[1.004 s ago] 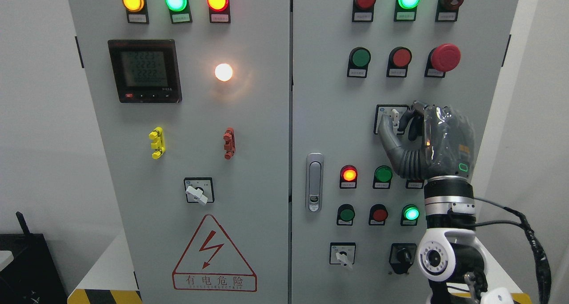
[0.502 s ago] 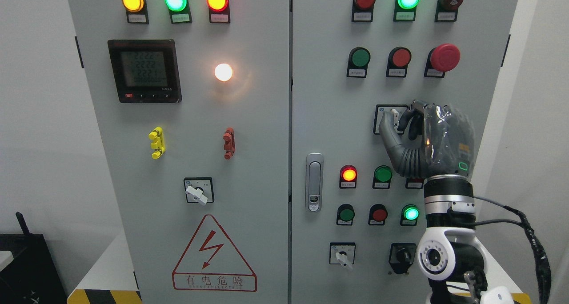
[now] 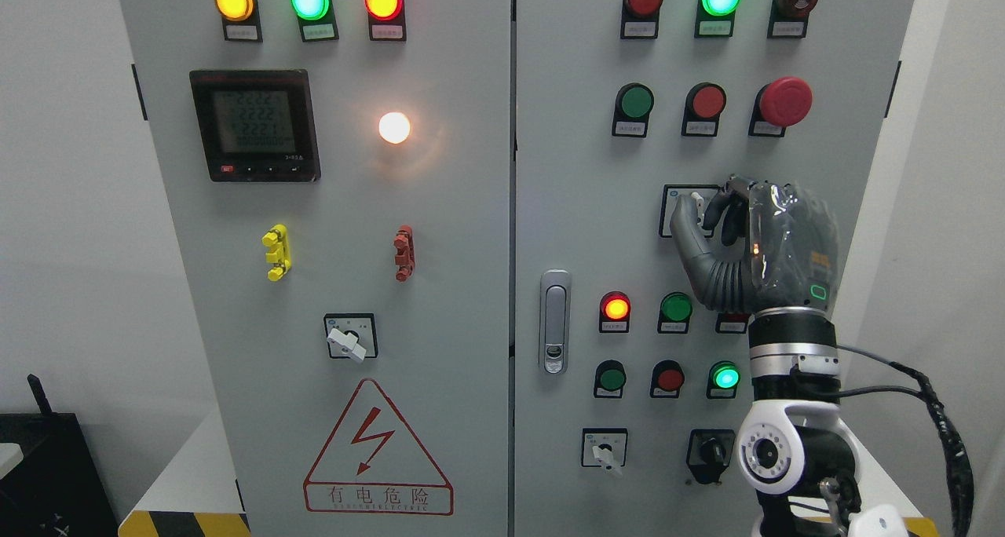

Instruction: Rotate and turn off gray switch

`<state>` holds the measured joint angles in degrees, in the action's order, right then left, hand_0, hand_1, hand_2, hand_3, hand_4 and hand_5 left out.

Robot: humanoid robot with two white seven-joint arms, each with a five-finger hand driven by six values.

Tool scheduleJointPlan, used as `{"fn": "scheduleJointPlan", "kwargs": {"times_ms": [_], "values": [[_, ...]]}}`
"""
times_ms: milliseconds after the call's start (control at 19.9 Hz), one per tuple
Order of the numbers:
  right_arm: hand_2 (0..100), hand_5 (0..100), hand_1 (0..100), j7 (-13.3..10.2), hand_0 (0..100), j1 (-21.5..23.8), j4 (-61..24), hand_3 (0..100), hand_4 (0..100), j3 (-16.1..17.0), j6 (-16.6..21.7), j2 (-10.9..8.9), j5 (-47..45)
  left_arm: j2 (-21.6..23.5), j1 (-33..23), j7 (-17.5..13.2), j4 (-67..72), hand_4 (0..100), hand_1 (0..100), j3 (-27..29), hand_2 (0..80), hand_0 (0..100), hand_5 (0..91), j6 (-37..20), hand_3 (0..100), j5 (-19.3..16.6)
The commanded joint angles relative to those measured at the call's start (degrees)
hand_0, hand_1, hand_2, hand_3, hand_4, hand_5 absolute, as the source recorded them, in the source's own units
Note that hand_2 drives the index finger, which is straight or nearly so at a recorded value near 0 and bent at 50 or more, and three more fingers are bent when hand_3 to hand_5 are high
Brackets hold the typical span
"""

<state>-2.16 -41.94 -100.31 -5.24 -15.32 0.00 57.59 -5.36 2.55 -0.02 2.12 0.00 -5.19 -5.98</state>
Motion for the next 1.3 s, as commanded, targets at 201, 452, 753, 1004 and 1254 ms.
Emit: {"fn": "scheduleJointPlan", "kwargs": {"times_ms": [201, 452, 753, 1004, 1254], "values": [[72, 100, 41, -0.21, 57, 0.01, -0.06, 95, 90, -0.03, 0.11, -1.15, -0.02, 0.0, 0.0, 0.02, -0.01, 0, 39, 1.85, 0.0, 12, 0.0, 0.0, 0, 0.0], [72, 100, 42, -0.3, 54, 0.19, -0.06, 95, 90, -0.03, 0.11, -1.41, -0.02, 0.0, 0.0, 0.02, -0.01, 0, 39, 1.85, 0.0, 12, 0.0, 0.0, 0, 0.0], [72, 100, 42, -0.47, 53, 0.37, -0.06, 95, 90, 0.06, 0.11, -1.67, -0.11, 0.0, 0.0, 0.02, 0.07, 0, 39, 1.85, 0.0, 12, 0.0, 0.0, 0, 0.0], [72, 100, 42, -0.56, 53, 0.37, -0.32, 95, 90, 0.14, 0.11, -1.76, -0.11, 0.0, 0.0, 0.02, 0.08, 0, 39, 1.85, 0.0, 12, 0.0, 0.0, 0, 0.0], [73, 100, 42, -1.61, 53, 0.45, -0.32, 95, 90, 0.23, 0.11, -2.03, -0.2, 0.0, 0.0, 0.02, -0.01, 0, 39, 1.85, 0.0, 12, 0.0, 0.0, 0, 0.0]]}}
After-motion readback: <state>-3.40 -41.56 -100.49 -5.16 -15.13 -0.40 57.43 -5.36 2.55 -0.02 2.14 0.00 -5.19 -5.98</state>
